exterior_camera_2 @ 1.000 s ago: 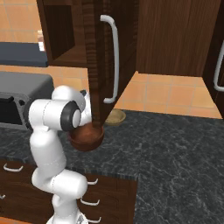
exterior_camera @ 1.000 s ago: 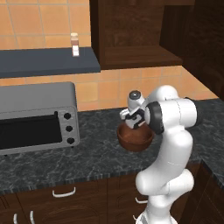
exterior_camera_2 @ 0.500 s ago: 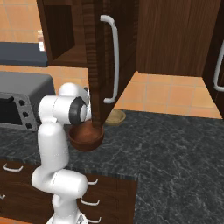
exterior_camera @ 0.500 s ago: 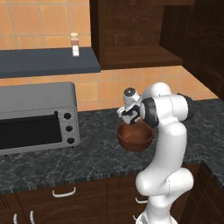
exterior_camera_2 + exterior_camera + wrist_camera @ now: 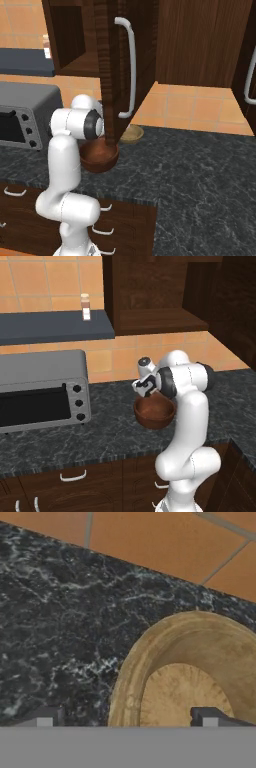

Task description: Pick up the bowls on the counter and stack them on top of one another in the open cabinet. Place the smaller bowl on top of the larger bowl.

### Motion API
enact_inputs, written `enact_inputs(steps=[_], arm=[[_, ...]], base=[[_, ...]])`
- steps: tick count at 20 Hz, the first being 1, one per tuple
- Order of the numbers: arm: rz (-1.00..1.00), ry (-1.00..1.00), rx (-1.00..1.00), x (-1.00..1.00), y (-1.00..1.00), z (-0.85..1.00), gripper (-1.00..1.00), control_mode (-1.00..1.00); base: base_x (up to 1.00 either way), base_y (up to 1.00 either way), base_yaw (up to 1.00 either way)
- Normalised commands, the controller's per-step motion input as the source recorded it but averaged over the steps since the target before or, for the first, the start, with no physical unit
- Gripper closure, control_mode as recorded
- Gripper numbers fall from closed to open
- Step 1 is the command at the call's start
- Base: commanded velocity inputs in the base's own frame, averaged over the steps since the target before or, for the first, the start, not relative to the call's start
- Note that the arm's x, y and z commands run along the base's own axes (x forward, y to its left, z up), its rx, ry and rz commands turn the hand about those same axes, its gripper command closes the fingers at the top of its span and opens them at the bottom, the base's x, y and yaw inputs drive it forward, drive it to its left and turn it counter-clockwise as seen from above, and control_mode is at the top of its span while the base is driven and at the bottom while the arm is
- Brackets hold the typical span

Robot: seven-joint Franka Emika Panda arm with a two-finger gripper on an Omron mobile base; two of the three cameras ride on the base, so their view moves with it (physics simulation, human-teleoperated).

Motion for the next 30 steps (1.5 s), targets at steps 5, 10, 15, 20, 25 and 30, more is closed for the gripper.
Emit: enact_inputs(steps=[5, 10, 15, 20, 25, 30], arm=[[0.00, 0.01, 0.00, 0.15, -0.10, -0.13, 1.00, -1.00], [0.00, 0.00, 0.00, 0.01, -0.08, -0.11, 1.00, -1.00], [0.00, 0.00, 0.00, 0.00, 0.00, 0.00, 1.00, -1.00], [0.00, -0.10, -0.01, -0.06, 0.13, 0.61, 1.00, -1.00], [0.00, -0.17, -0.09, -0.71, 0.35, 0.70, 1.00, -1.00], [0.00, -0.13, -0.06, -1.00, 0.28, 0.80, 1.00, -1.00]], base=[[0.00, 0.00, 0.00], [0.00, 0.00, 0.00], [0.00, 0.00, 0.00], [0.00, 0.00, 0.00], [0.00, 0.00, 0.00], [0.00, 0.00, 0.00]])
